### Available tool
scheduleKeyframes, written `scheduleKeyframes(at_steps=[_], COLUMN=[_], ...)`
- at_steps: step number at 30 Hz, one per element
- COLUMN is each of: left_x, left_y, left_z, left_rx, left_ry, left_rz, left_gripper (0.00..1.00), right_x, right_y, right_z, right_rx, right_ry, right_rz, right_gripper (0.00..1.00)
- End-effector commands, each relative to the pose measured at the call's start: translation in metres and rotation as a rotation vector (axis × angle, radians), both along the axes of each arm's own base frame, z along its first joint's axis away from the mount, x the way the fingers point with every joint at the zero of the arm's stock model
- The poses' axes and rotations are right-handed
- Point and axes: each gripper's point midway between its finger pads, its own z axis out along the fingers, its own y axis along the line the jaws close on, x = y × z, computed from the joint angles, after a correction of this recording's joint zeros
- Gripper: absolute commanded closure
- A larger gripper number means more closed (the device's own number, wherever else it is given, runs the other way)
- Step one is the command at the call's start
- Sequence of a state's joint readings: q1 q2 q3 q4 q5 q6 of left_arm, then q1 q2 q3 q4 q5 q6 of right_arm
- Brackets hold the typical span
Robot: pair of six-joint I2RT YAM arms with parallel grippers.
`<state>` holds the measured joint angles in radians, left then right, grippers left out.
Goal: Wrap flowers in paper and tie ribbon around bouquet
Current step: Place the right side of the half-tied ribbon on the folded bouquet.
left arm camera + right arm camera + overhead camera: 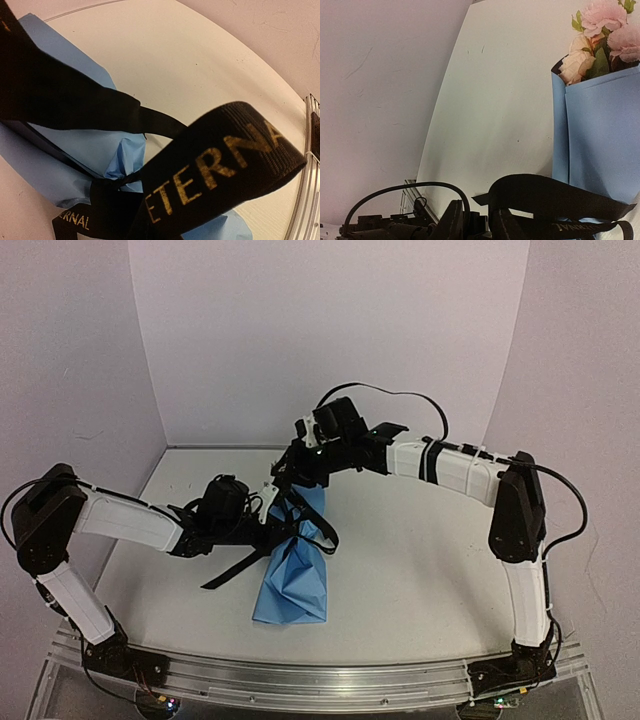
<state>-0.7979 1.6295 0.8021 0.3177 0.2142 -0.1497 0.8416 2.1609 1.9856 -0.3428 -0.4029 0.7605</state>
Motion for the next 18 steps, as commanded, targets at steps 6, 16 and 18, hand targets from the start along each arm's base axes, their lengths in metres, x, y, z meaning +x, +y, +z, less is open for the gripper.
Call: scheduleKeyframes(at_steps=[6,16,18], left_x=[0.004,0.003,0.003], left_y=[-0.001,-0.001,-0.001], left_z=[0.029,0.025,0.023], left_rx=[-0.108,-0.137,-0.132], left_ry=[-0.086,-0.090,-0.086], left_rz=[0.017,0.022,0.022], left_gripper=[1.00,0.99,0.99], right_x=[-0.013,-0.012,-0.012], right_y=[0.001,-0.006,-0.007], right_z=[0.006,0.018,0.020], right_rx=[-0.004,0.010,0.012], right_ry=[-0.025,-0.037,-0.042], right_rz=[0.024,-0.007,-0.014], right_gripper=[0.55,0.17,0.17])
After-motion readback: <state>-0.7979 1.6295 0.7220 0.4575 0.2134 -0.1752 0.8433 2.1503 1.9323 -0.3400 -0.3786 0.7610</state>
